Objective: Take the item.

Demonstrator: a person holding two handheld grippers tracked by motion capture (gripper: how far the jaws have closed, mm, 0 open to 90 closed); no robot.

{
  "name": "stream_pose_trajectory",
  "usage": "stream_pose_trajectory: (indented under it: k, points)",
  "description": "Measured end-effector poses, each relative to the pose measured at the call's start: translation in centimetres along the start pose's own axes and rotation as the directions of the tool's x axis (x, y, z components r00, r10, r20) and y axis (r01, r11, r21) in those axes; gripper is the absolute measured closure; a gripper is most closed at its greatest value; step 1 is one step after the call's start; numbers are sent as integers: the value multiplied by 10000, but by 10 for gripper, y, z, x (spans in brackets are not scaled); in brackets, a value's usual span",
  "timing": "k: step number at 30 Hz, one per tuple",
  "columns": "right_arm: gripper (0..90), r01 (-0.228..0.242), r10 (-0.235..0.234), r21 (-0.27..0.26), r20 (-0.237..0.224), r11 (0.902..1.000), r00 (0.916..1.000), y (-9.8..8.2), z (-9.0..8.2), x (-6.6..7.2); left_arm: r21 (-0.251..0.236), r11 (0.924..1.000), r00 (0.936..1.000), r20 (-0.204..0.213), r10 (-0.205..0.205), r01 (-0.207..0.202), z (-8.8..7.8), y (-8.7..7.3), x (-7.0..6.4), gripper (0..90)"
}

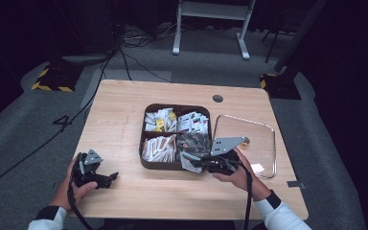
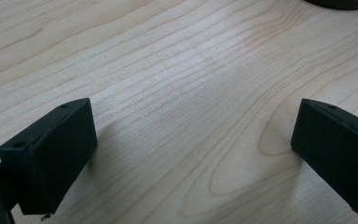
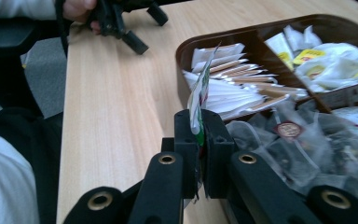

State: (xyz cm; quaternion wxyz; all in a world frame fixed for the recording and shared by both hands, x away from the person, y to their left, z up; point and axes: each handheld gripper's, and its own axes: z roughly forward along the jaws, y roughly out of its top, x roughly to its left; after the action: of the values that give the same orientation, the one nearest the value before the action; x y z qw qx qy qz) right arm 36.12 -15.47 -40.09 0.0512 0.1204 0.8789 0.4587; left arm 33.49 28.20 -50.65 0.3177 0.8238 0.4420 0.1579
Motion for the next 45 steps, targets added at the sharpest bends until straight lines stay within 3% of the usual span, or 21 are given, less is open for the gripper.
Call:
stream_pose_trajectory:
  k: [7,14,33,39,45]
  points:
    - [866,144,-135,155,-577,9998,9982,-4,8,11,-2,10000,10000,3,-26,26,0,0,0,4]
    - [864,220,-152,654,-1030,9976,9946,-13,22,19,-3,10000,10000,-5,-7,7,0,0,0,5]
    - [834,119,150,1601,-1660,9870,9860,-33,45,23,-3,10000,10000,-8,-8,8,0,0,0,4]
    - [776,89,141,1669,-1363,9859,9906,-34,43,21,-3,10000,10000,-8,-11,11,0,0,0,4]
    - [664,-246,359,1721,-633,9848,9973,-37,36,14,6,10000,10000,-11,3,-3,0,0,0,4]
